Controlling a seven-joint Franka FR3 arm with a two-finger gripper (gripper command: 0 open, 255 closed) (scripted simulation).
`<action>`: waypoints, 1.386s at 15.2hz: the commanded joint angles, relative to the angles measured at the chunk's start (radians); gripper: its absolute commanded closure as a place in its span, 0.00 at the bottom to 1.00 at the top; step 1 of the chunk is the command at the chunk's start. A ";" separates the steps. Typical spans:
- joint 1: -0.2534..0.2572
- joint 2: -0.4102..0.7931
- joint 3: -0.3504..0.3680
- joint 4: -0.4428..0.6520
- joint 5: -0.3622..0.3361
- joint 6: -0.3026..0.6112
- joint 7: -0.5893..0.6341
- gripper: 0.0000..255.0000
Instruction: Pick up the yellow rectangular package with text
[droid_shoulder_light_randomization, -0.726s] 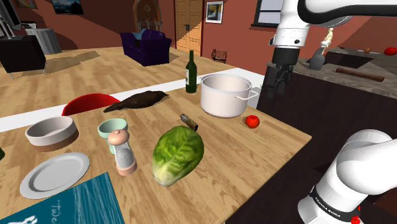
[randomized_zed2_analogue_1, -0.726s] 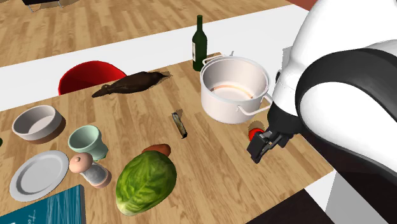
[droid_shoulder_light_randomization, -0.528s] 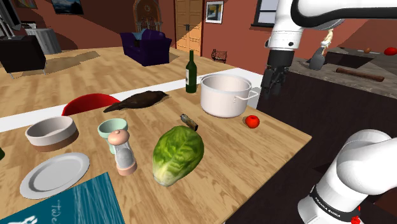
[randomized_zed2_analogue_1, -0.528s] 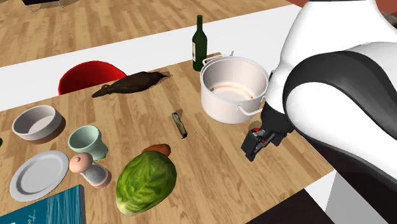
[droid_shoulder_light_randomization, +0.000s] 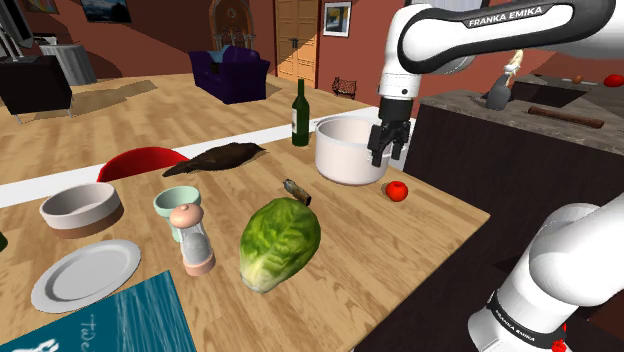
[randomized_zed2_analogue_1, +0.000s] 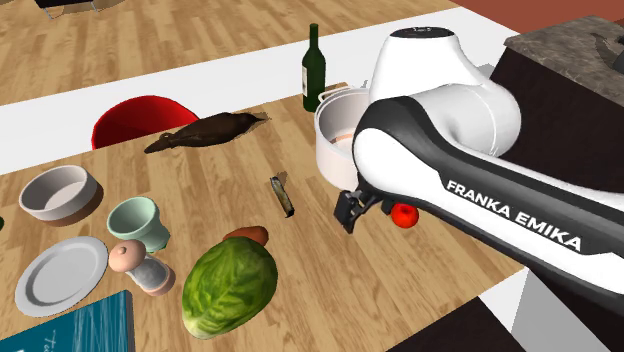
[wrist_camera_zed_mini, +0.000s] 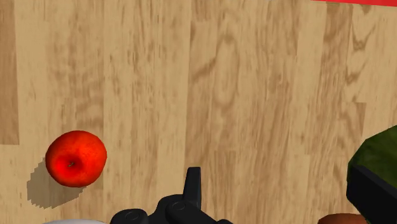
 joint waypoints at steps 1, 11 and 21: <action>0.002 0.077 0.011 0.033 0.002 0.045 0.010 0.00; 0.014 0.454 0.048 0.249 -0.015 0.209 0.066 0.00; 0.045 0.853 0.055 0.606 -0.062 0.250 0.127 0.00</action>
